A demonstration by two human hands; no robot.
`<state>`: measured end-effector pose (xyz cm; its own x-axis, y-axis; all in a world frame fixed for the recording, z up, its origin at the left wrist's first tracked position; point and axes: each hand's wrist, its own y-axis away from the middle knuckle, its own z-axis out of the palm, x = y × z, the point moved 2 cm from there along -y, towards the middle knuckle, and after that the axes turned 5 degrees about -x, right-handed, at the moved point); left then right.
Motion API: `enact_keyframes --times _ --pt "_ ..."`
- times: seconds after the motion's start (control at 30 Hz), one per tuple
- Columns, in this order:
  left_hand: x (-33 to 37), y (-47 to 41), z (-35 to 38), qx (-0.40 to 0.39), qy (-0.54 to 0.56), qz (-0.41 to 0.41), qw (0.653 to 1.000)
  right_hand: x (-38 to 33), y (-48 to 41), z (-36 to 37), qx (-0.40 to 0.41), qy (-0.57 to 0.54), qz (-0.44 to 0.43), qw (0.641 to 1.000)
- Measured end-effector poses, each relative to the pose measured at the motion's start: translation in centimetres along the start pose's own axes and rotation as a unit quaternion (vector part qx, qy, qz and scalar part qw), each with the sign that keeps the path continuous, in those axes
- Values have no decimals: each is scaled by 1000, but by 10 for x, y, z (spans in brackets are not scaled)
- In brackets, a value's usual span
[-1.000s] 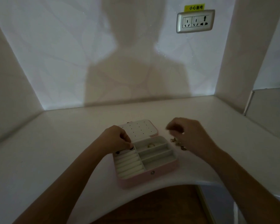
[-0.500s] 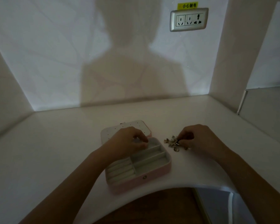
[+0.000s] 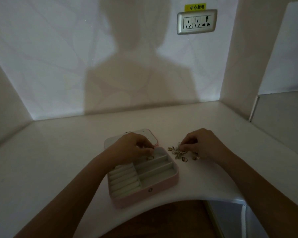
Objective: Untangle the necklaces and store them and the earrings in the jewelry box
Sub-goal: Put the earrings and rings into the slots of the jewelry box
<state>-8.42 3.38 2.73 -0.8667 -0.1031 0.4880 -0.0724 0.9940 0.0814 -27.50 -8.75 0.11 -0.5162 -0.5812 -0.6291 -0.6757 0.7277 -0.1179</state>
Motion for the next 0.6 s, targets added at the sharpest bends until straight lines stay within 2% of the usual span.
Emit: enact_keyframes --times 0.17,0.37,0.47,0.6 --pt "-1 3 -5 17 68 3 998 1 2 -9 4 -31 12 999" --pt "2 8 -14 103 147 12 984 -3 1 -20 58 -34 13 998" --pt "5 13 -19 106 218 16 970 -19 5 -16 49 -155 0 987" --pt "8 19 -18 103 257 4 961 -57 14 7 8 -346 -40 937"
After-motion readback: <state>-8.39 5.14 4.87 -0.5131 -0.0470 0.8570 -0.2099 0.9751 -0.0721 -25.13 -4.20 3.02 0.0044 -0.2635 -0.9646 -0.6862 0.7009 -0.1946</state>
